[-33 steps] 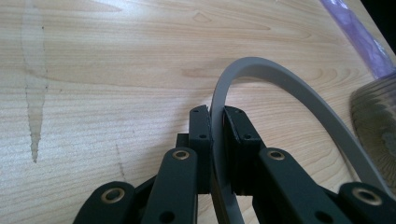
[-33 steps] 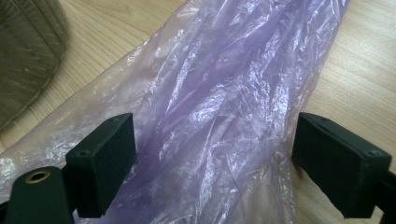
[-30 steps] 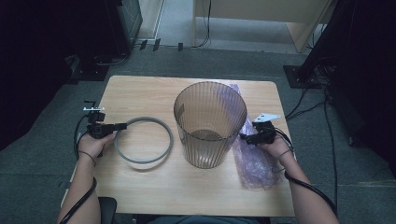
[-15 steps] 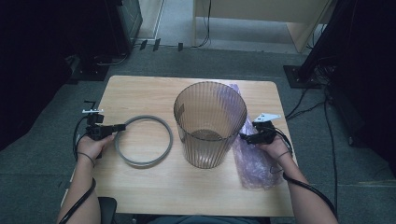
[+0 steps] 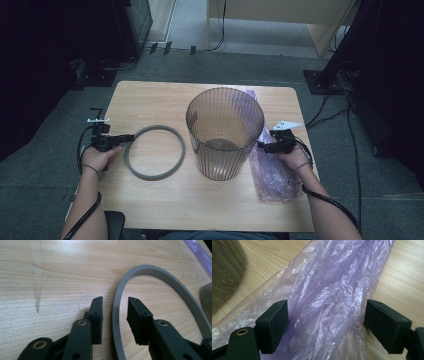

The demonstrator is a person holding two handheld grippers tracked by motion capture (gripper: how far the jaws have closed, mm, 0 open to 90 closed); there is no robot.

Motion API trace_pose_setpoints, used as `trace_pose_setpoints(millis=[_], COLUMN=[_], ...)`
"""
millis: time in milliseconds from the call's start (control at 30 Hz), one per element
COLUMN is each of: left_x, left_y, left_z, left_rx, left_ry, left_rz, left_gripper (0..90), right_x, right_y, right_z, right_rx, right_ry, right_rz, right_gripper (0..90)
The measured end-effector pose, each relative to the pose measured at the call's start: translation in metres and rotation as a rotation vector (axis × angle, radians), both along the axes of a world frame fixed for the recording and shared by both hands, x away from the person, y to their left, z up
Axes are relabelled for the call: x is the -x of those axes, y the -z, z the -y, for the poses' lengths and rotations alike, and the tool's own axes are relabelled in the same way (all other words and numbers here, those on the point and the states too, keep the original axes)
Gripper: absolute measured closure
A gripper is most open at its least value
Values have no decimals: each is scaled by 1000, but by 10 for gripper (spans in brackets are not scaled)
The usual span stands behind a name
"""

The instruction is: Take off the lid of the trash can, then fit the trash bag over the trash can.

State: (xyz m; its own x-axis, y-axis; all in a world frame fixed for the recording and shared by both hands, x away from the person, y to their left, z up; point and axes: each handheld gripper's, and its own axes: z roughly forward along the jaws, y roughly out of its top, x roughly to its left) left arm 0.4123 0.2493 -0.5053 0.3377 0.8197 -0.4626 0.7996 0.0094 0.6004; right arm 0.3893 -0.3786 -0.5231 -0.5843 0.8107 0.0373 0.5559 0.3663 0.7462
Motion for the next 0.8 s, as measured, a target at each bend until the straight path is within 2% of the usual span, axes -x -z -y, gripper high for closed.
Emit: trace_pose_setpoints(millis=[200,333,600,800], left_x=[1,0,-2,-3], left_y=[-6,-9,-14,-15], left_z=[-1,1,8,13], left_rx=[18,17,21,10], left_ry=[-21,-15,5,21], left_rz=[31,32,20,15], left_gripper=[571,537,488,482], right_x=[1,2,2,2], right_y=[0,0,0,0], right_z=[-1,-1,-2,-2], right_rx=[8,0,1,1], right_ry=[-9,-26,-27,-27], right_rz=[3,6,6,6], right_gripper=[203,257,253,252])
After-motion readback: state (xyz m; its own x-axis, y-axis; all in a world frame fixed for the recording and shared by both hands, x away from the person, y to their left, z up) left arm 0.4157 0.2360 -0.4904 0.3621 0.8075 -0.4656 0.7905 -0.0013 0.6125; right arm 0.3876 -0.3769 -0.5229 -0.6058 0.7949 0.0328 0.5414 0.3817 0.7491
